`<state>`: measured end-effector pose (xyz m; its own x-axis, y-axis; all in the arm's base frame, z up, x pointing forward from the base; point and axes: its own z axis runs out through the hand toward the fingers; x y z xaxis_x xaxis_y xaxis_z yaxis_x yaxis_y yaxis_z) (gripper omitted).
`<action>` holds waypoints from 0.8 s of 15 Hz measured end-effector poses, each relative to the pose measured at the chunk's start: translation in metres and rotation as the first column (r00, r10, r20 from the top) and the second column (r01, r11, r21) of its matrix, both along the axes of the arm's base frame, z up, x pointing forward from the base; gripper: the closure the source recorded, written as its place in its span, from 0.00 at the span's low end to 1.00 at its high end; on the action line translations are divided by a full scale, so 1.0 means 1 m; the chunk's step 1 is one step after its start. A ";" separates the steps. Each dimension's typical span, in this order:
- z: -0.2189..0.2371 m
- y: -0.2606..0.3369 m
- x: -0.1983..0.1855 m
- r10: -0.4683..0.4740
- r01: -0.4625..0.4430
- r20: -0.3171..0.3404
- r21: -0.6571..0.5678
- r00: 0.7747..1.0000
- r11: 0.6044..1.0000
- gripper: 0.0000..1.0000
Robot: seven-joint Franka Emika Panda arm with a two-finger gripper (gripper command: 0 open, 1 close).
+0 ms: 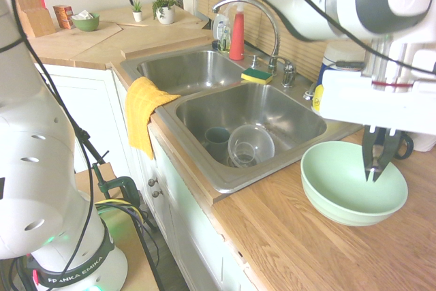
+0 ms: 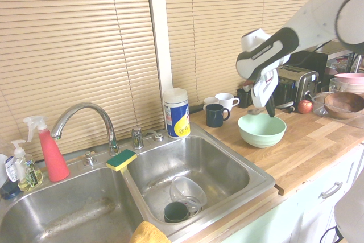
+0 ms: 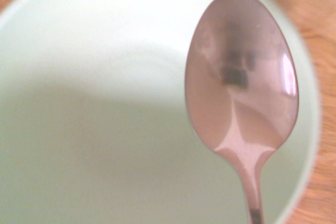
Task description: Put the spoon into the sink
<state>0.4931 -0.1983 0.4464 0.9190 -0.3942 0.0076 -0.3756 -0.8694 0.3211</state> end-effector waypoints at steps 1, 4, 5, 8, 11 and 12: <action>0.008 0.005 -0.001 0.011 -0.011 0.010 -0.002 1.000 1.000 1.00; 0.020 0.050 0.009 0.087 -0.087 0.016 -0.010 0.996 0.996 1.00; 0.023 0.073 0.013 0.119 -0.118 0.015 -0.014 0.993 0.993 1.00; 0.029 0.146 0.017 0.209 -0.208 0.021 -0.035 0.978 0.977 1.00; 0.007 0.223 0.011 0.294 -0.294 -0.009 -0.056 0.956 0.954 1.00; -0.004 0.250 0.004 0.318 -0.319 -0.023 -0.065 0.948 0.946 1.00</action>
<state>0.4974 0.0514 0.4420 0.9967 -0.0802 0.0123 -0.0787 -0.9196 0.3850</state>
